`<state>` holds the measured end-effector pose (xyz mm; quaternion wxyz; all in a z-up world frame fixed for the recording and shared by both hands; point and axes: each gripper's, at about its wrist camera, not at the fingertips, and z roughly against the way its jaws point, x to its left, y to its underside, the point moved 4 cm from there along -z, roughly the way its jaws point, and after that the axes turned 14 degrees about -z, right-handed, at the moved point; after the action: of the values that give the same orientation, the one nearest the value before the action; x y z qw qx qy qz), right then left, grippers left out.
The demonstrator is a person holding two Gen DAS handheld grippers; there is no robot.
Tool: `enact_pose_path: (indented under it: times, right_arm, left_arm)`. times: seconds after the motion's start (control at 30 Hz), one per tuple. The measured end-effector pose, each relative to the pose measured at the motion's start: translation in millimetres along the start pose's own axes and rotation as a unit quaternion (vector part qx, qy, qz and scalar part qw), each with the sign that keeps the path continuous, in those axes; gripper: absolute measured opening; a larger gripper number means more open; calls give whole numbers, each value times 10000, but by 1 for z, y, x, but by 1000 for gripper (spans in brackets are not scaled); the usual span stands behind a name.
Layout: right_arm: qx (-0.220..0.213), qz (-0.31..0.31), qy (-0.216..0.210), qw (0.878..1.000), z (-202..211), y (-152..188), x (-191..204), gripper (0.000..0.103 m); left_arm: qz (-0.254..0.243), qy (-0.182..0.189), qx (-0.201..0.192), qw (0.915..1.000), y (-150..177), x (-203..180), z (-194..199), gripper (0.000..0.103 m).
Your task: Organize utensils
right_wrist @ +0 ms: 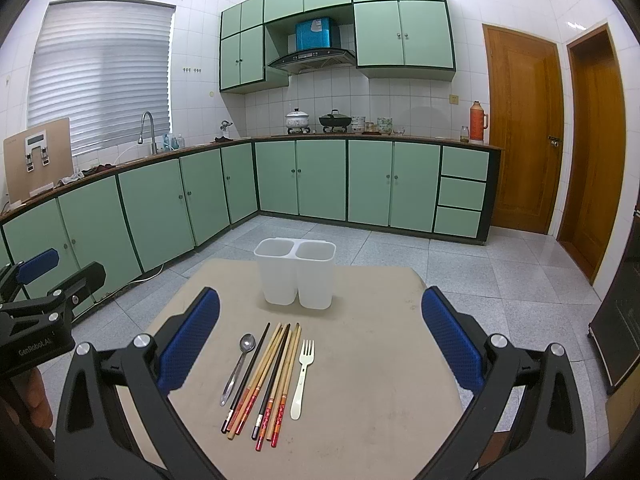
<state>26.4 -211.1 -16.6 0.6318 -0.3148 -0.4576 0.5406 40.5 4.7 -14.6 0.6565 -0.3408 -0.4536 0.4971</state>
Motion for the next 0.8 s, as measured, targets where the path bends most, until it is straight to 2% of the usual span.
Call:
enact_pose_path:
  times: [0.8]
  right_arm:
    - [16,-11,0,10000,1,1,2,98]
  left_arm:
    - [12,-17,7,10000,2,8,-1,97]
